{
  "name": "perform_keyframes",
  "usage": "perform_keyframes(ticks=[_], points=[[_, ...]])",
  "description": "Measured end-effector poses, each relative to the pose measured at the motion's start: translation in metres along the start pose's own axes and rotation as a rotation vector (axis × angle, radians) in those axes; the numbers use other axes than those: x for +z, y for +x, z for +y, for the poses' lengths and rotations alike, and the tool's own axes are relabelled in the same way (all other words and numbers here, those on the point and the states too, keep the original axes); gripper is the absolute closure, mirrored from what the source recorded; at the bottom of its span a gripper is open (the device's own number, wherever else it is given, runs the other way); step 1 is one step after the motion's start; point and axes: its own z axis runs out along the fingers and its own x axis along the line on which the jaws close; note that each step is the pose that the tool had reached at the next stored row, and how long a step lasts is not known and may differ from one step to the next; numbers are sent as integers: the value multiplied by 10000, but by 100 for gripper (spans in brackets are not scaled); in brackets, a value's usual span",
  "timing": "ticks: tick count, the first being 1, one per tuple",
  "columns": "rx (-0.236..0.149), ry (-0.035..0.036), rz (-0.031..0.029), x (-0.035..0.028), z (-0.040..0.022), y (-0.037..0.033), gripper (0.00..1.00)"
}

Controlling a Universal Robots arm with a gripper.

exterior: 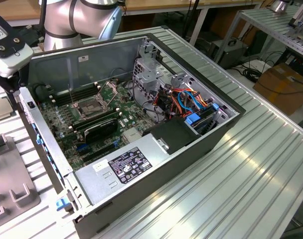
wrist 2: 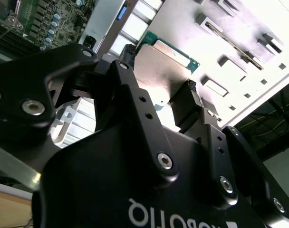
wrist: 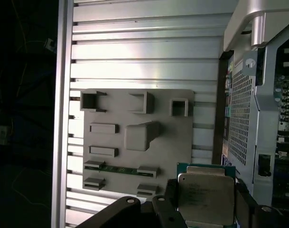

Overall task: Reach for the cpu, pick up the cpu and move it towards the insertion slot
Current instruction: 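Pick up the cpu and move it towards the insertion slot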

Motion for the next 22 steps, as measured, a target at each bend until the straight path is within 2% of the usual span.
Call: perform_keyframes(ticks=[7, 13, 15, 18, 22], points=[[0, 0, 0, 0, -6, -95, 45], [-1, 0, 0, -1, -15, -227, 45], [0, 0, 0, -1, -16, -250, 45], [0, 0, 0, -1, -22, -333, 45], [0, 0, -1, -1, -26, -398, 45]])
